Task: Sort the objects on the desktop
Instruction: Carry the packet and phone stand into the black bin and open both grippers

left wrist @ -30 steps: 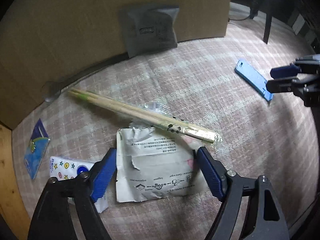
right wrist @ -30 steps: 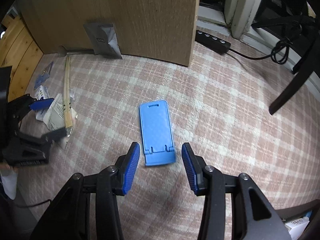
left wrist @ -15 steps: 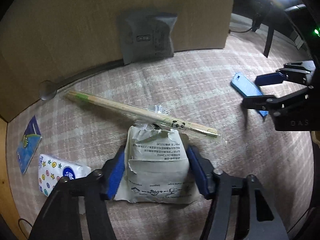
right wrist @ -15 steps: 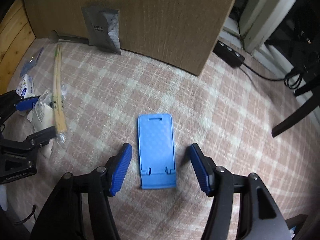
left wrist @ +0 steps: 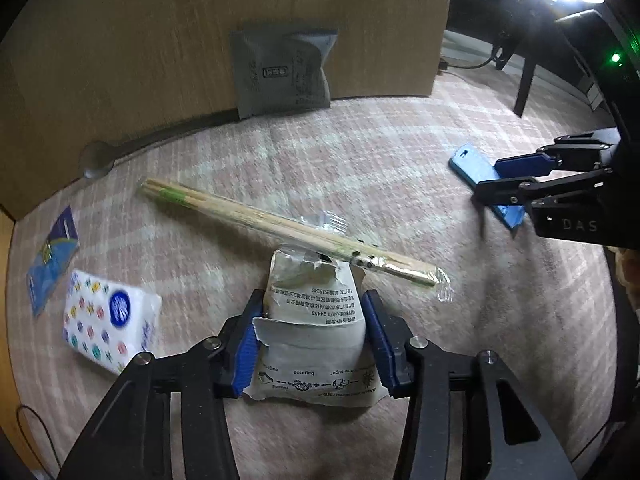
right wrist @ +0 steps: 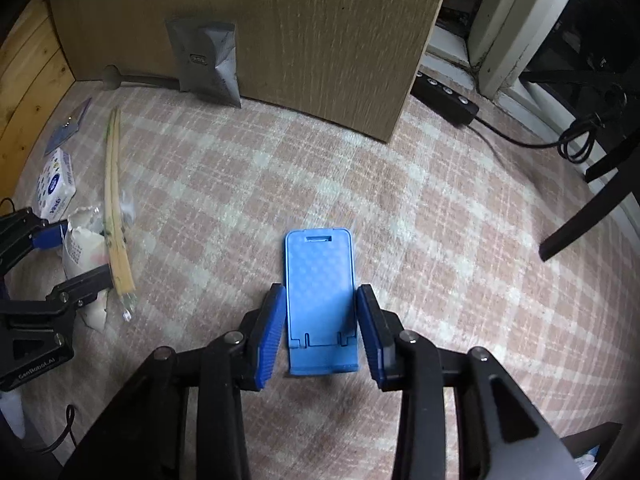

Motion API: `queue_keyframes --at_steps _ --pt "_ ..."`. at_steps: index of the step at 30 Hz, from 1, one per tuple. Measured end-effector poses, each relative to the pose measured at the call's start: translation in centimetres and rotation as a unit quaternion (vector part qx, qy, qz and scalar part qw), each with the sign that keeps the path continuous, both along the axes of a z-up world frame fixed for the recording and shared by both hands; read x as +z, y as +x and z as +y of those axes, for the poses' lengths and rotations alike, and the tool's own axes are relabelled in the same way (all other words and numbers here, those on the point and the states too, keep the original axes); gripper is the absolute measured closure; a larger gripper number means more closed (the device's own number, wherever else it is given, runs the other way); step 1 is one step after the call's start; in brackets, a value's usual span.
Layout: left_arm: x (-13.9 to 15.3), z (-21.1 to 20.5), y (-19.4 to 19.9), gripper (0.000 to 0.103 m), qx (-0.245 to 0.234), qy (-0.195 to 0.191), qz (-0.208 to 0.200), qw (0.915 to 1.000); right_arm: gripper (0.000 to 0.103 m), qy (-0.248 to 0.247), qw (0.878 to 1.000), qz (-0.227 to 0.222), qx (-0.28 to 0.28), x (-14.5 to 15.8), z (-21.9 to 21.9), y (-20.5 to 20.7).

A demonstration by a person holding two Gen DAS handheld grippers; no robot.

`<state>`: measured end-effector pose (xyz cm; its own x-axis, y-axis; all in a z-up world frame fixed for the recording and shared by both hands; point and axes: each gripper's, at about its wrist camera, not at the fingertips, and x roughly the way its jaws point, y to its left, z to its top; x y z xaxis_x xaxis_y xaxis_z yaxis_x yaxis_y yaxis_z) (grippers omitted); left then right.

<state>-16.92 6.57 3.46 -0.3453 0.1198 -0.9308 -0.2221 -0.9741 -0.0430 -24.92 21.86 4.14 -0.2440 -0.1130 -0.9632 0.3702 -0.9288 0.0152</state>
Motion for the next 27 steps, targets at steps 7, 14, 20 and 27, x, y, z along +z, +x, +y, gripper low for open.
queue_keyframes --at_steps 7,14,20,27 --pt "0.4 0.0 2.4 0.061 0.011 0.014 -0.006 0.9998 0.068 -0.020 1.000 -0.003 -0.016 0.6 1.4 2.9" --pt "1.9 2.0 5.5 0.062 0.009 0.021 -0.001 0.9997 0.068 -0.037 0.999 0.005 -0.035 2.0 3.7 6.7" --pt "3.5 3.8 7.9 0.062 0.000 0.054 -0.005 0.9985 0.068 -0.057 0.997 0.025 -0.049 4.7 5.3 10.2" --pt "6.8 7.4 10.7 0.062 -0.040 0.053 0.018 0.9976 0.068 -0.066 0.994 0.057 -0.067 7.3 8.3 13.2"
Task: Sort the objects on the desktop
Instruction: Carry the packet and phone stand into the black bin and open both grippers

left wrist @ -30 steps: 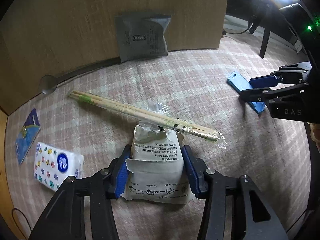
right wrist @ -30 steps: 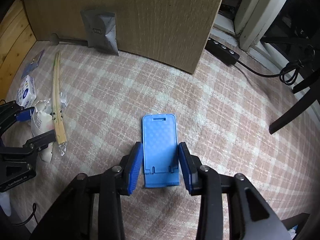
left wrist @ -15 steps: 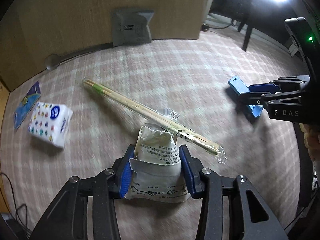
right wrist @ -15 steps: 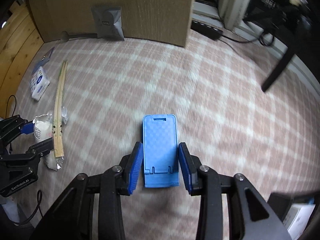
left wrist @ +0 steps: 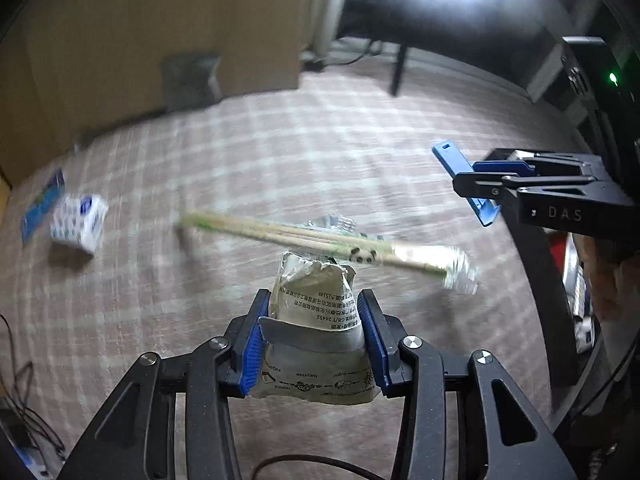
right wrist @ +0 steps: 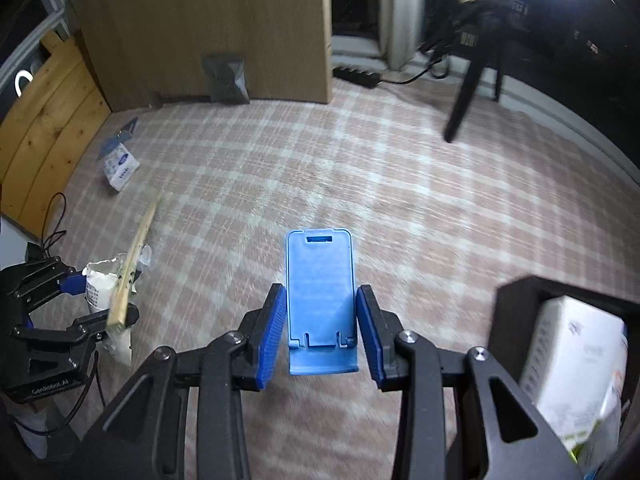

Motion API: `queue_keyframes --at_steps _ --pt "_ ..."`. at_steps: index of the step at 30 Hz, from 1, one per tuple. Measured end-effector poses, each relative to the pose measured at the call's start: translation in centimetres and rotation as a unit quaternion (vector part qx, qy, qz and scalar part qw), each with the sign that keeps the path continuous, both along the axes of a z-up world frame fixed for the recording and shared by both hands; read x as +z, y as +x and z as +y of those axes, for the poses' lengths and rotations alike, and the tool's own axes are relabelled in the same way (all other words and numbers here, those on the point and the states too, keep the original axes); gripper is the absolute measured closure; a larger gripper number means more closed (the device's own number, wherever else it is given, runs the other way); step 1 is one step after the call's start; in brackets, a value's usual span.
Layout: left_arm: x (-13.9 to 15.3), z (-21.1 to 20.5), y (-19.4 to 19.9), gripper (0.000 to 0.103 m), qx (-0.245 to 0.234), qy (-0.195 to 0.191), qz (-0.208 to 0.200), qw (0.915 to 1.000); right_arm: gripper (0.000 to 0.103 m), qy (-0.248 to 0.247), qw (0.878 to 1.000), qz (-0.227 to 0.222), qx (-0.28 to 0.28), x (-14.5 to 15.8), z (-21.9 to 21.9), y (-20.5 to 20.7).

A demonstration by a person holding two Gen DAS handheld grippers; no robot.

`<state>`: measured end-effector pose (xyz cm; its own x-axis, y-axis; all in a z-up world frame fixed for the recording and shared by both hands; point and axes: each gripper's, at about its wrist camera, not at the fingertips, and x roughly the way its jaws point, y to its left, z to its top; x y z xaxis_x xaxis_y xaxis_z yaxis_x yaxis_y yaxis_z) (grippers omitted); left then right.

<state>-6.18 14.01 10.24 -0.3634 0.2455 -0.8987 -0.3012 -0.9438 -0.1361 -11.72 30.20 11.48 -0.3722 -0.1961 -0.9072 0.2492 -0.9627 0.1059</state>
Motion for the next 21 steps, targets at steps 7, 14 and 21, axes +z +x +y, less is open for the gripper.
queue_keyframes --at_steps 7,14,21 --pt "2.4 5.7 1.5 0.062 -0.052 -0.006 0.029 0.9982 0.068 0.000 0.999 0.022 -0.030 2.2 4.5 4.1" --pt "3.8 11.1 3.1 0.062 -0.093 0.009 0.037 0.9949 0.068 0.002 0.997 0.033 -0.071 3.4 10.0 7.3" --pt "5.1 17.1 4.3 0.062 -0.133 0.013 0.052 0.9896 0.068 0.006 0.992 0.042 -0.122 4.0 16.3 11.1"
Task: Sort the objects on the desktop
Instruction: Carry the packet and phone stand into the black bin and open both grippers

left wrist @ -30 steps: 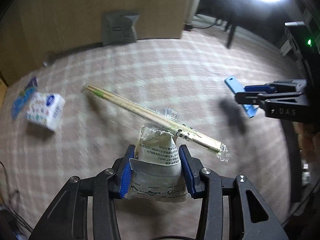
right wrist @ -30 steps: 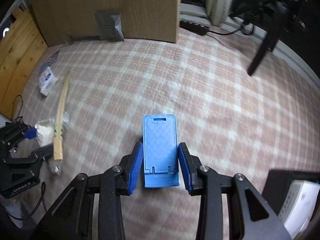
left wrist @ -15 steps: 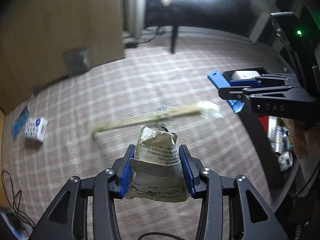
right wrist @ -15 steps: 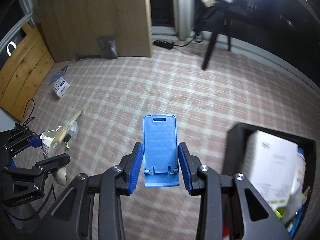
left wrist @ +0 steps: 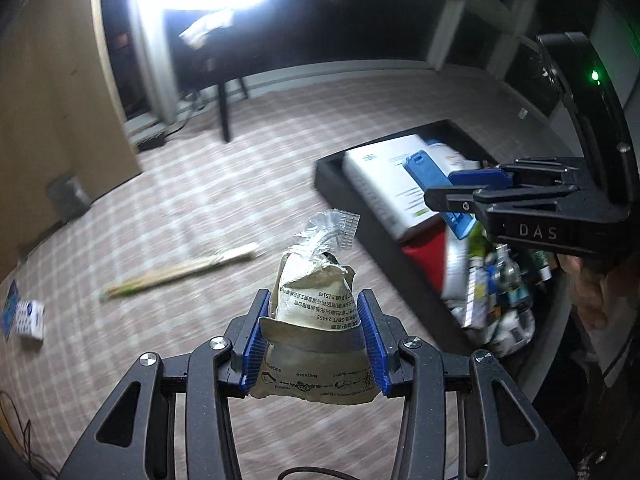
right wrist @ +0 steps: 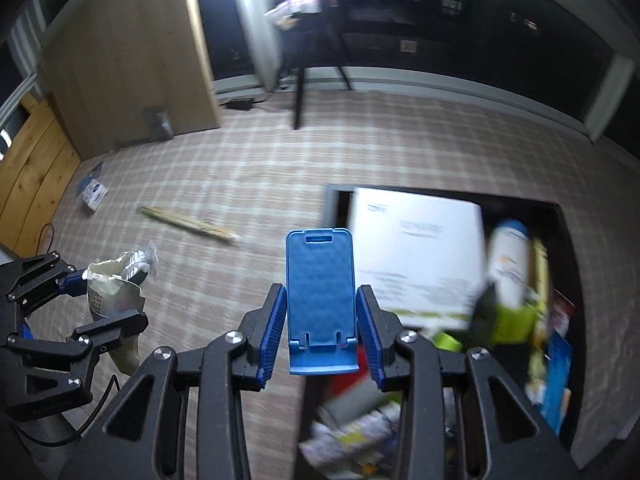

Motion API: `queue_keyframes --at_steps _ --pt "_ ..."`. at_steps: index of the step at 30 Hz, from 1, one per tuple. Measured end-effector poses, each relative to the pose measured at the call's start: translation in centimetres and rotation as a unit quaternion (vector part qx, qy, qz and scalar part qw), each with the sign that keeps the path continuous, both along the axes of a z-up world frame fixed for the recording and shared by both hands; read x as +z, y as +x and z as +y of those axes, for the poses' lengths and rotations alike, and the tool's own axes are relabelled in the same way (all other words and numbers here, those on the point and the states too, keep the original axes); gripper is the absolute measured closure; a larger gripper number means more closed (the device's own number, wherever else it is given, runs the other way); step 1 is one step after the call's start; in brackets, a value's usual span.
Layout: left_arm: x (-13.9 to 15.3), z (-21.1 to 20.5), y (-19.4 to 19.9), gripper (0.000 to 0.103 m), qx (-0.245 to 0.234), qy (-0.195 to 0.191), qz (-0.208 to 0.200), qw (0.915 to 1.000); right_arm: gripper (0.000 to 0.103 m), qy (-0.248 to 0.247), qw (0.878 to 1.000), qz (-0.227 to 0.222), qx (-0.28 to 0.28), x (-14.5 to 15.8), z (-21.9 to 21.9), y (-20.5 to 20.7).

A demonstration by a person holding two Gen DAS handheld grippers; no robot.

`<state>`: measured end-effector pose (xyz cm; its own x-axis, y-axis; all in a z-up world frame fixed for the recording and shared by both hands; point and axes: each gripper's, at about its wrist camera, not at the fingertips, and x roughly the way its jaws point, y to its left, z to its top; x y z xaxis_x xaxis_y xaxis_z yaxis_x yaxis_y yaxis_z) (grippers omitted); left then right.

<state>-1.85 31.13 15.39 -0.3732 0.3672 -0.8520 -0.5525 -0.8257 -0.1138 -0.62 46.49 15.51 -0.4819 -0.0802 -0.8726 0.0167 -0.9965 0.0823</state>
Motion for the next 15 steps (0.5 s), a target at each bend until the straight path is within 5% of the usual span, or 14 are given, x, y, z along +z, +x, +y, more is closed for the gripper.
queue_keyframes --at_steps 15 --pt "1.0 14.1 1.6 0.062 -0.096 0.010 0.011 0.9952 0.068 0.014 0.995 -0.006 -0.103 0.2 13.1 6.3"
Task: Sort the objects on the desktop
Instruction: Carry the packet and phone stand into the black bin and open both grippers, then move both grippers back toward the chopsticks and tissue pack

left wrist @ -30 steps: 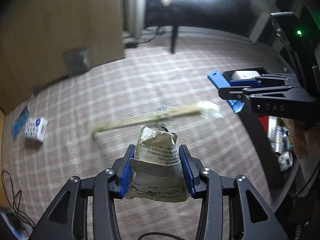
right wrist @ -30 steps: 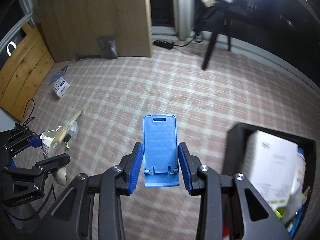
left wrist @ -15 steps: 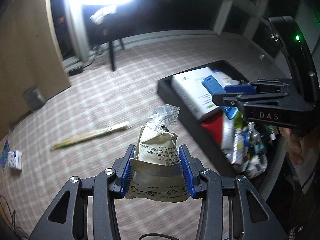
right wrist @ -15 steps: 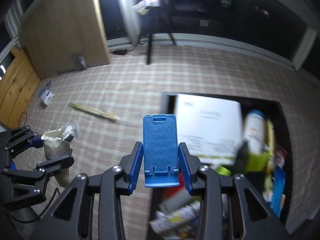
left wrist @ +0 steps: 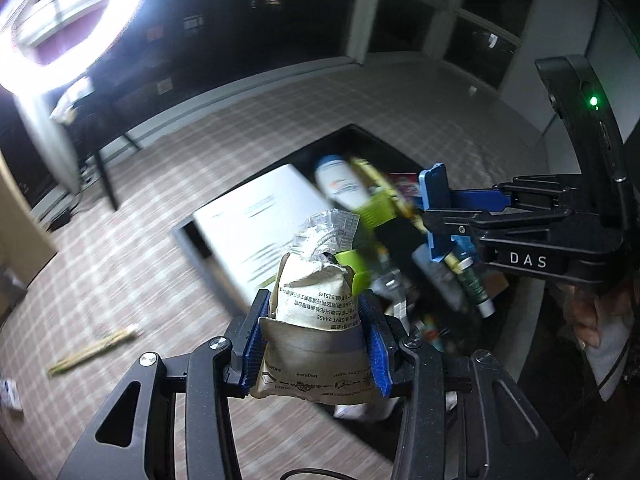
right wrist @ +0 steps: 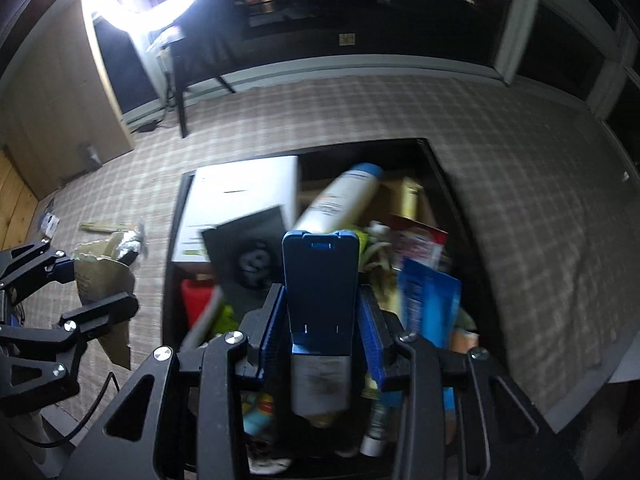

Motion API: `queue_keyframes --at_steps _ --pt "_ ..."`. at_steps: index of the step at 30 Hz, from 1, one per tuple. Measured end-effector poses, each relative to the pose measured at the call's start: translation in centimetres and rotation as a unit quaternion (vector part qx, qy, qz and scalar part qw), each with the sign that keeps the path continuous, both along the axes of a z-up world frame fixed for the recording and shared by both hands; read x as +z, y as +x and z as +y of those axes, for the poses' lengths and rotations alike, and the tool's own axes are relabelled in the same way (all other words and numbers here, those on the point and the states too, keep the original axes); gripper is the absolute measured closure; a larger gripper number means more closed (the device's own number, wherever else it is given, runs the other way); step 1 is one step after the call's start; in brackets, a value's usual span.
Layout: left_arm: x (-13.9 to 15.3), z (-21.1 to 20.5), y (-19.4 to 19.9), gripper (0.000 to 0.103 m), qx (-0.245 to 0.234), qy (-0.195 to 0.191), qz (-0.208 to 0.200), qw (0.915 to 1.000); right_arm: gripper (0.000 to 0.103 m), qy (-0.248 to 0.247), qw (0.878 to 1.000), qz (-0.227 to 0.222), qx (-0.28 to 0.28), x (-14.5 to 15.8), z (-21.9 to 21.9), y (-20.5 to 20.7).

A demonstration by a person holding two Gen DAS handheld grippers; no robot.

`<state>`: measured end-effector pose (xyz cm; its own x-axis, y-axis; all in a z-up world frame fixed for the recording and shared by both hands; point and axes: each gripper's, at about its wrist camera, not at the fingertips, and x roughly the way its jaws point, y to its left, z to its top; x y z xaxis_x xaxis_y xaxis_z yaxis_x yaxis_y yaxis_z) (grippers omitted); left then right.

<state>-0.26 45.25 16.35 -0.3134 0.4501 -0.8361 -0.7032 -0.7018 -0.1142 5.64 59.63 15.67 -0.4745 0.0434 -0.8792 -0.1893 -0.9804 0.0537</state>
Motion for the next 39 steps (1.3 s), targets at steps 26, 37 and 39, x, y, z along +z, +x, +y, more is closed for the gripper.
queue_keyframes --at_steps 26,37,39 --pt "0.3 4.5 0.5 0.028 -0.007 -0.025 0.028 0.9992 0.046 -0.011 1.000 0.005 -0.021 0.7 3.1 0.2" --pt "1.7 -0.6 1.7 0.028 0.030 -0.032 0.055 0.9975 0.046 -0.007 1.000 0.016 0.019 1.7 -1.6 -0.5" --pt "1.9 -1.8 1.8 0.028 0.039 -0.030 0.056 0.9972 0.046 -0.007 0.999 0.018 0.027 1.8 -2.6 -0.7"
